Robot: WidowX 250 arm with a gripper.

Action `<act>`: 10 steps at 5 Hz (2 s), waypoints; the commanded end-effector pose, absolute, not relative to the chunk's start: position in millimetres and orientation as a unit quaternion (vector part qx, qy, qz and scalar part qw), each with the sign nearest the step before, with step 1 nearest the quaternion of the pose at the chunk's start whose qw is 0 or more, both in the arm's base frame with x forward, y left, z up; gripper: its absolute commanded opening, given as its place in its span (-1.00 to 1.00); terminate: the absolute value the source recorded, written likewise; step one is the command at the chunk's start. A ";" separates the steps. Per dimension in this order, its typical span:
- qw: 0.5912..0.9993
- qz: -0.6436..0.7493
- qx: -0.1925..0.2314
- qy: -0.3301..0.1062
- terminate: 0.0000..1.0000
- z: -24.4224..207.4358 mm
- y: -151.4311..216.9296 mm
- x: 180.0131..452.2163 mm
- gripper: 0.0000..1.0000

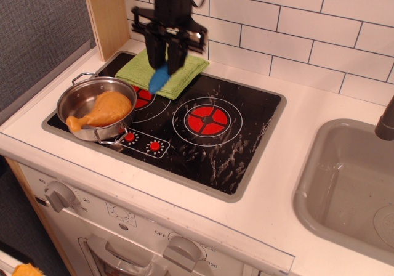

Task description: Move the blue spoon to the front right corner.

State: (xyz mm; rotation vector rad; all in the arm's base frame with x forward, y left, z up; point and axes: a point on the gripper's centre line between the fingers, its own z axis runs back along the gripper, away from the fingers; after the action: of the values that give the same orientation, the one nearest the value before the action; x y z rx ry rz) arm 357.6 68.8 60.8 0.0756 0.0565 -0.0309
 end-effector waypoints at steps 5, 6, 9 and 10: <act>0.996 -0.072 0.019 0.046 -1.00 49.0 -40.8 266.6 -1.00; 0.996 -0.060 0.009 0.067 -1.00 38.7 -42.7 268.6 -1.00; 0.996 -0.055 0.017 0.068 -1.00 39.5 -37.1 263.3 1.00; 0.996 -0.079 0.044 0.017 -1.00 58.5 -34.2 258.3 1.00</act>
State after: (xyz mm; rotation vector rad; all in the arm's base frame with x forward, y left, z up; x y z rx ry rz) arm 255.8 -34.4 48.5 0.0908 0.0744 -0.1525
